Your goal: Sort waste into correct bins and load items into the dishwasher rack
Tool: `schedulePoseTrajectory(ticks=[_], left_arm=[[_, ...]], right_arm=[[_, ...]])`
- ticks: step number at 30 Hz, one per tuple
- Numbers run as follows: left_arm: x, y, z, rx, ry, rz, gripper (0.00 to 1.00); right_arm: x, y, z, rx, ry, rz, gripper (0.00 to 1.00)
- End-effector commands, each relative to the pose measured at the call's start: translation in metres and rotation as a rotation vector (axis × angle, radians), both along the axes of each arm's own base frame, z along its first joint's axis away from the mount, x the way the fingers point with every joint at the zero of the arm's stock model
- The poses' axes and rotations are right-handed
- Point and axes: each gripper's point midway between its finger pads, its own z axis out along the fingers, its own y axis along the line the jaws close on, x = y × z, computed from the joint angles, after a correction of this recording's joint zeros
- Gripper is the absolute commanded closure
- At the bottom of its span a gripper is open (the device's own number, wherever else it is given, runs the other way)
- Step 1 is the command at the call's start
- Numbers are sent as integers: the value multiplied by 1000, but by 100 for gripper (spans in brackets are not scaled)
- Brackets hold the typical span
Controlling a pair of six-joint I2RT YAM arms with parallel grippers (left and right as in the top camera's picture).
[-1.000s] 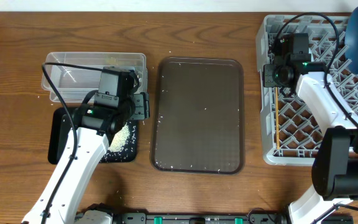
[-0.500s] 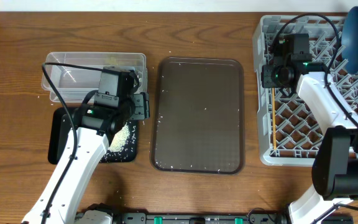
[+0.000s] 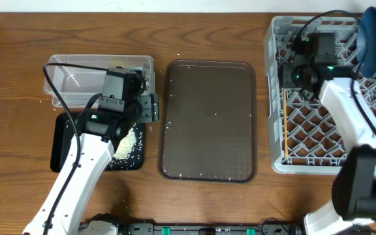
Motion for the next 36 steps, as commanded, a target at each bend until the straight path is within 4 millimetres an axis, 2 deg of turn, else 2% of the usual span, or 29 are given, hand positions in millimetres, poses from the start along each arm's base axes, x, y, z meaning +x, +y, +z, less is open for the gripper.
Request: schedulePoseTrajectory(ticks=[1,3,10,16,20,23,28,32,36], left_arm=[[15,3,24,7,-67,0,23],[17,6,30,4,-78,10,23],[11,20,33,14,-37,43,20],[-12,47,24,21,65,112,19],[-18,45,36,-25,40,101,19],[-22,45,46,-28,2,98,19],[-40,47,52,-11,-48,67,19],[-55,48,63,-19,-143,65,19],[-68,49,79,-37,-260,69,18]], right_arm=[[0,-2,47,36,-115,8,20],[-2,-8,61,35,-145,-5,1],[-21,-24,89,31,-172,-41,1],[-48,-37,100,27,-142,-81,2],[-55,-44,107,6,-147,-115,1],[-61,-43,107,18,-132,-128,1],[-73,-42,92,21,-118,-131,1],[-93,-40,77,26,-159,-138,1],[-119,-38,73,28,-239,-145,1]])
